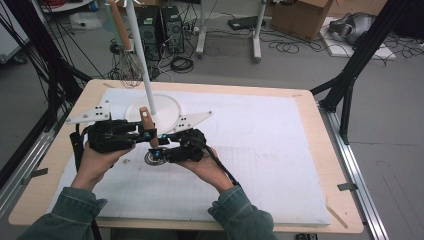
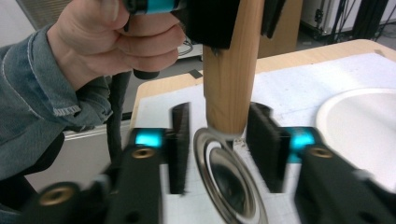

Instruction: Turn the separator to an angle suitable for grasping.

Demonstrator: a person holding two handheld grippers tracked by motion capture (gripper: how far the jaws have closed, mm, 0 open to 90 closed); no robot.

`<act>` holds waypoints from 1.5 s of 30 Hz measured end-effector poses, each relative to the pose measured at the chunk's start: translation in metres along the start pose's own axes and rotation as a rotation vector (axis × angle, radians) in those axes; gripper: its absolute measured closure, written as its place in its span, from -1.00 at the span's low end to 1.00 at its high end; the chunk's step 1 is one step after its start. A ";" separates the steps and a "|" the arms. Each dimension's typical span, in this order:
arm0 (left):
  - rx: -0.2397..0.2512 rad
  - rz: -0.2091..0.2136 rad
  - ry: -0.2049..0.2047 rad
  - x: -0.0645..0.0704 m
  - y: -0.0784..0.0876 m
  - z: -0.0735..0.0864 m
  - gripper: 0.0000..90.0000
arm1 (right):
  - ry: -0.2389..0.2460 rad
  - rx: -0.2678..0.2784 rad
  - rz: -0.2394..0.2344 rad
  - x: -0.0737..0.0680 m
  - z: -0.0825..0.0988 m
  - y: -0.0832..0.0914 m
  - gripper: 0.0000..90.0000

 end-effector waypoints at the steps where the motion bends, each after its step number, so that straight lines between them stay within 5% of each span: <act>1: 0.003 -0.002 0.002 -0.001 0.000 -0.001 0.61 | -0.001 0.003 0.000 0.000 0.000 0.002 0.21; 17: -0.002 -0.025 -0.003 -0.018 0.006 -0.023 0.61 | -0.019 0.027 0.079 0.001 0.006 0.056 -0.27; 45: -0.024 -0.039 -0.021 -0.043 0.007 -0.064 0.61 | -0.087 0.115 0.220 -0.005 0.045 0.155 -0.36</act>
Point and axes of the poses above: each handheld gripper's, and its own axes: y roughly backward along the jaws, z roughly out of its underside, x roughly to its right, the point moved 2 cm from there along -y, roughly forward along the jaws, and after that the axes turned 9 degrees about -z, right-handed, at the moved point
